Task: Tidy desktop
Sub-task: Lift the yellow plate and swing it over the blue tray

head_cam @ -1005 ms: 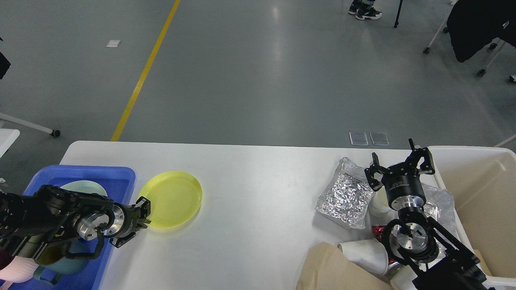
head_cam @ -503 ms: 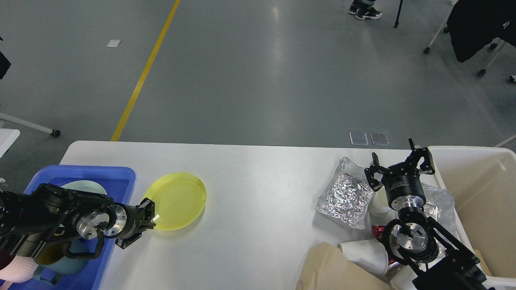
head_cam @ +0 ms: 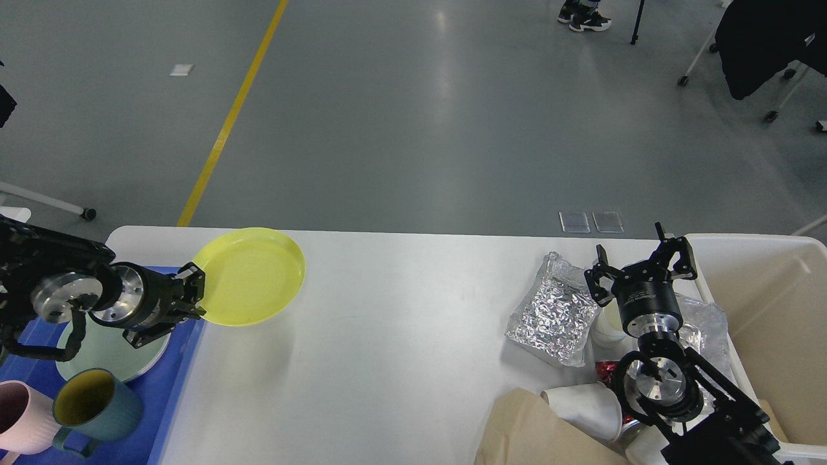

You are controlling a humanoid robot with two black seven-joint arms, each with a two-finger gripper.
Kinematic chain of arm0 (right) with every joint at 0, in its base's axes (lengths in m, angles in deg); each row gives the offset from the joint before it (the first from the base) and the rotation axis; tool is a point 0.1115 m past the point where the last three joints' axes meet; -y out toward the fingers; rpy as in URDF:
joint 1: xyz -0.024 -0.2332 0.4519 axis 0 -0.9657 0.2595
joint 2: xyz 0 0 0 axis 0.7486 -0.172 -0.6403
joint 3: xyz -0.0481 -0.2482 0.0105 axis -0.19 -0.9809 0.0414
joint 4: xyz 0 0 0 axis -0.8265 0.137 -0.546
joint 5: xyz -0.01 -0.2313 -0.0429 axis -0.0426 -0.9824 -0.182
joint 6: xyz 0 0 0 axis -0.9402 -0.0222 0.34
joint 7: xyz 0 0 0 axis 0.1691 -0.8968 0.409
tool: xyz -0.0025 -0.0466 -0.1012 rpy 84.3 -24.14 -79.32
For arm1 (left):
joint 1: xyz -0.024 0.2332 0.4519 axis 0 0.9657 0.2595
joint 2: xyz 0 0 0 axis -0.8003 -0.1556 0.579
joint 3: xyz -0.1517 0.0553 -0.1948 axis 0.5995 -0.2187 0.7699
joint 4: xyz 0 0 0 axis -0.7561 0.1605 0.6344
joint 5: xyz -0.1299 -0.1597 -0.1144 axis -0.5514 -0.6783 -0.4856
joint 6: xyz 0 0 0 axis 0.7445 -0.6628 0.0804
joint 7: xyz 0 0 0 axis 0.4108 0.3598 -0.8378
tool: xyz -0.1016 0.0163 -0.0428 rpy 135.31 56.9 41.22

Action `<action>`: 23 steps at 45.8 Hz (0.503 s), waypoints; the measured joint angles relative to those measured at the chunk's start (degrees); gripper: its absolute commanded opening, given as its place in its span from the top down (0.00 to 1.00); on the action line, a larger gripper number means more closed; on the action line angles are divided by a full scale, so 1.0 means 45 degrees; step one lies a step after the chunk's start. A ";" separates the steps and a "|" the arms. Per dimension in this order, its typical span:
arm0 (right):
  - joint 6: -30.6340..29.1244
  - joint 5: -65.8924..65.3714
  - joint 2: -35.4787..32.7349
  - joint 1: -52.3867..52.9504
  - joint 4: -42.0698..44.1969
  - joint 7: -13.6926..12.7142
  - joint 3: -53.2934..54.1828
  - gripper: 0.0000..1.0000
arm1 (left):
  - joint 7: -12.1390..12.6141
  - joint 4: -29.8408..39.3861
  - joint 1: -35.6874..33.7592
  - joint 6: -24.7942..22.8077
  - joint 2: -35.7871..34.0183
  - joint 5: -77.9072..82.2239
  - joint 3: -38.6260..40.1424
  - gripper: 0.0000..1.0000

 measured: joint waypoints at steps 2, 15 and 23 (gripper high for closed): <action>0.0000 0.0000 0.0000 0.0000 0.0000 0.0000 0.0000 0.00 | 0.0012 0.0505 -0.0767 -0.0075 -0.0311 0.0119 -0.0431 1.00; 0.0000 0.0001 0.0000 0.0000 0.0001 0.0000 0.0000 0.00 | 0.0191 0.2665 -0.6097 -0.2431 -0.1064 0.1069 -0.3582 1.00; 0.0000 0.0001 0.0000 0.0000 0.0001 0.0000 0.0000 0.00 | 0.0138 0.2813 -0.7541 -0.3706 -0.0607 0.1251 -0.4657 1.00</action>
